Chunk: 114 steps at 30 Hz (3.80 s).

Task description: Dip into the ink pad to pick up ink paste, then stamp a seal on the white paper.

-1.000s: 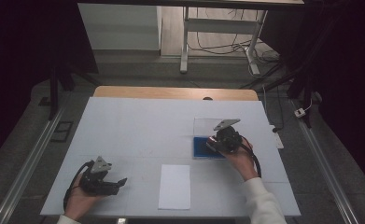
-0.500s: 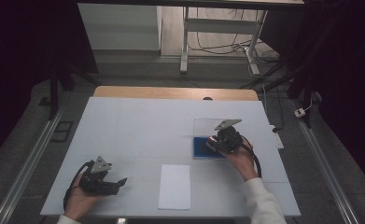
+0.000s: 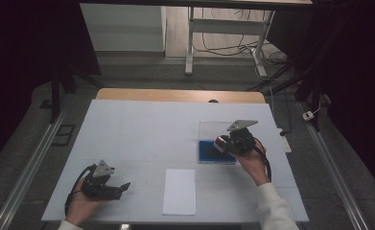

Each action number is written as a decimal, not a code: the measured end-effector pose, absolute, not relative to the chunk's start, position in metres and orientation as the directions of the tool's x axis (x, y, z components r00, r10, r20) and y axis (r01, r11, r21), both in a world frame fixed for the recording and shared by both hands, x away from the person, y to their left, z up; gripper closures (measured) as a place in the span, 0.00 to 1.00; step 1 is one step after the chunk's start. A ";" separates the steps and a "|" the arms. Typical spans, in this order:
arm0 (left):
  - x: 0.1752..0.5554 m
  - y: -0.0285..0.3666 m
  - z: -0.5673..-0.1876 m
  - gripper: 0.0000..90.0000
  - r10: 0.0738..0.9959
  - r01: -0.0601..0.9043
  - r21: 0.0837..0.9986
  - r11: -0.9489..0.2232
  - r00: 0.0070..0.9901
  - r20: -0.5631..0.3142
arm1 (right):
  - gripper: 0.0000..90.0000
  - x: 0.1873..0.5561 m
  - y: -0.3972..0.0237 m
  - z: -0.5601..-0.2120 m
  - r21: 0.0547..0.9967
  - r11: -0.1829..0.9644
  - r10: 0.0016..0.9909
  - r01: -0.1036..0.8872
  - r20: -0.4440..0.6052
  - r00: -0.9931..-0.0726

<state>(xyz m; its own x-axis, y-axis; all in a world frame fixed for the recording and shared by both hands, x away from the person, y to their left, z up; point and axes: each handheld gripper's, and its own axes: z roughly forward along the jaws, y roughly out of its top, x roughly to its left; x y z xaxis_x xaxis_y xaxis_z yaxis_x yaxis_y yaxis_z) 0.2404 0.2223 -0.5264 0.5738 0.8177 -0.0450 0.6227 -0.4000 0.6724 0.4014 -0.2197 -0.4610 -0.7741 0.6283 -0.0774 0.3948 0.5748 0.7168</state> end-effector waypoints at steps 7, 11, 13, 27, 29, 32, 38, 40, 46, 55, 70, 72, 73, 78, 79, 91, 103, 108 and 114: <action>0.240 0.223 -0.526 0.20 0.820 0.622 0.676 -0.395 0.570 -0.045 | 0.78 0.399 -0.219 -0.458 0.727 0.573 0.613 0.378 -0.075 -0.786; 0.240 0.222 -0.525 0.20 0.821 0.620 0.678 -0.395 0.570 -0.043 | 0.78 0.398 -0.220 -0.457 0.730 0.571 0.610 0.376 -0.072 -0.789; 0.240 0.223 -0.525 0.20 0.821 0.620 0.678 -0.394 0.570 -0.044 | 0.78 0.397 -0.220 -0.456 0.733 0.568 0.610 0.375 -0.068 -0.790; 0.239 0.223 -0.525 0.19 0.822 0.620 0.678 -0.394 0.568 -0.043 | 0.78 0.384 -0.212 -0.451 0.740 0.572 0.580 0.352 -0.062 -0.813; 0.239 0.223 -0.524 0.20 0.821 0.619 0.679 -0.395 0.569 -0.042 | 0.78 0.382 -0.211 -0.450 0.741 0.576 0.573 0.345 -0.065 -0.817; 0.240 0.223 -0.524 0.20 0.820 0.619 0.678 -0.395 0.570 -0.042 | 0.78 0.378 -0.209 -0.448 0.744 0.575 0.564 0.339 -0.061 -0.823; 0.239 0.222 -0.524 0.20 0.820 0.619 0.678 -0.395 0.571 -0.043 | 0.77 0.370 -0.204 -0.447 0.742 0.583 0.548 0.329 -0.060 -0.834; 0.239 0.222 -0.525 0.20 0.820 0.620 0.676 -0.399 0.571 -0.039 | 0.78 0.368 -0.204 -0.447 0.741 0.585 0.544 0.329 -0.057 -0.837; 0.239 0.222 -0.525 0.20 0.820 0.620 0.675 -0.399 0.571 -0.040 | 0.78 0.359 -0.201 -0.446 0.751 0.576 0.517 0.325 -0.026 -0.856; 0.239 0.221 -0.525 0.20 0.818 0.619 0.675 -0.401 0.573 -0.040 | 0.77 0.344 -0.196 -0.444 0.754 0.583 0.487 0.303 -0.026 -0.873; 0.239 0.221 -0.525 0.20 0.814 0.617 0.676 -0.403 0.579 -0.043 | 0.77 0.321 -0.178 -0.449 0.748 0.606 0.414 0.269 -0.009 -0.910; 0.239 0.221 -0.525 0.20 0.814 0.617 0.676 -0.402 0.579 -0.044 | 0.77 0.318 -0.176 -0.449 0.745 0.613 0.407 0.264 -0.011 -0.913; 0.239 0.221 -0.525 0.20 0.814 0.617 0.676 -0.402 0.579 -0.045 | 0.77 0.317 -0.174 -0.450 0.746 0.612 0.401 0.261 -0.009 -0.916; 0.239 0.221 -0.524 0.20 0.815 0.617 0.678 -0.400 0.578 -0.045 | 0.77 0.310 -0.162 -0.453 0.738 0.629 0.370 0.246 -0.006 -0.929; 0.239 0.221 -0.524 0.20 0.815 0.618 0.677 -0.400 0.577 -0.045 | 0.77 0.309 -0.159 -0.454 0.735 0.635 0.361 0.238 -0.009 -0.933; 0.238 0.220 -0.523 0.20 0.815 0.616 0.682 -0.396 0.577 -0.048 | 0.77 0.293 -0.129 -0.463 0.710 0.683 0.274 0.169 -0.035 -0.961; 0.238 0.220 -0.523 0.20 0.816 0.617 0.681 -0.395 0.577 -0.049 | 0.77 0.291 -0.111 -0.474 0.682 0.715 0.255 0.152 -0.051 -0.966; 0.238 0.220 -0.523 0.20 0.815 0.615 0.681 -0.397 0.578 -0.048 | 0.77 0.291 -0.106 -0.479 0.665 0.732 0.250 0.149 -0.060 -0.966; 0.238 0.221 -0.523 0.20 0.814 0.616 0.680 -0.398 0.579 -0.048 | 0.77 0.292 -0.103 -0.485 0.654 0.741 0.249 0.150 -0.061 -0.967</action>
